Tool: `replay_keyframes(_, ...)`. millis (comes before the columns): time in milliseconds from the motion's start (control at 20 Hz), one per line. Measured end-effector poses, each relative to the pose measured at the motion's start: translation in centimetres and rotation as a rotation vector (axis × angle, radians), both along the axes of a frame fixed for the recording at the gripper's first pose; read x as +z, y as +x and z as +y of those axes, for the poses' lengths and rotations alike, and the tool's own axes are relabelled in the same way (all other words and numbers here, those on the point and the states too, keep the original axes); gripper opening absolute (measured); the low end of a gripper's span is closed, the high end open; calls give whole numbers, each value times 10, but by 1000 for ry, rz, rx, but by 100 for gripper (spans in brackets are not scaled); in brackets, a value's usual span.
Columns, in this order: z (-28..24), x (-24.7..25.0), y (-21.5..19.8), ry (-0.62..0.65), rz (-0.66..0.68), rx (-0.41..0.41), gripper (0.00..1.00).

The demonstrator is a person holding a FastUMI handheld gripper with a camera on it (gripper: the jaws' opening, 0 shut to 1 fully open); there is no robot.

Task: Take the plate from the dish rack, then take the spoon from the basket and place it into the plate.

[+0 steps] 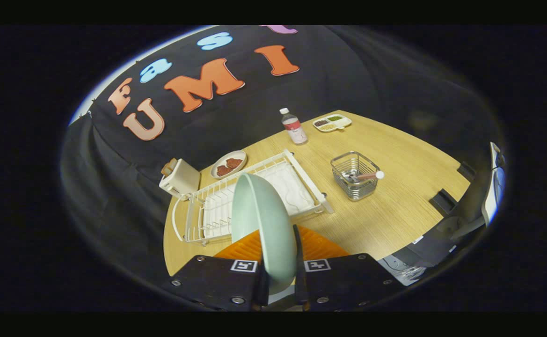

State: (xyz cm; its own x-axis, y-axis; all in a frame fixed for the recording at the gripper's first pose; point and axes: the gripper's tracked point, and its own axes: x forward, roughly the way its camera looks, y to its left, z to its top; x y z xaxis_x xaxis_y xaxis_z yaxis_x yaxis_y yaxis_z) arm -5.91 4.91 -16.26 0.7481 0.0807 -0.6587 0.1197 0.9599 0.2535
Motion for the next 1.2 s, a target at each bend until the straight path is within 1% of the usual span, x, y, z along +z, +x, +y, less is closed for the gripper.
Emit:
replay_keyframes(300,-9,-36,-33,99,44,-30,22)
replay_keyframes(500,-4,-67,-44,167,90,-37,22)
replay_keyframes(750,10,-98,-46,269,138,-45,22)
replay_keyframes(950,23,-127,-45,350,190,-68,22)
replay_keyframes(1100,33,-135,-44,412,205,-77,22)
replay_keyframes(1200,35,-133,-40,471,189,-87,22)
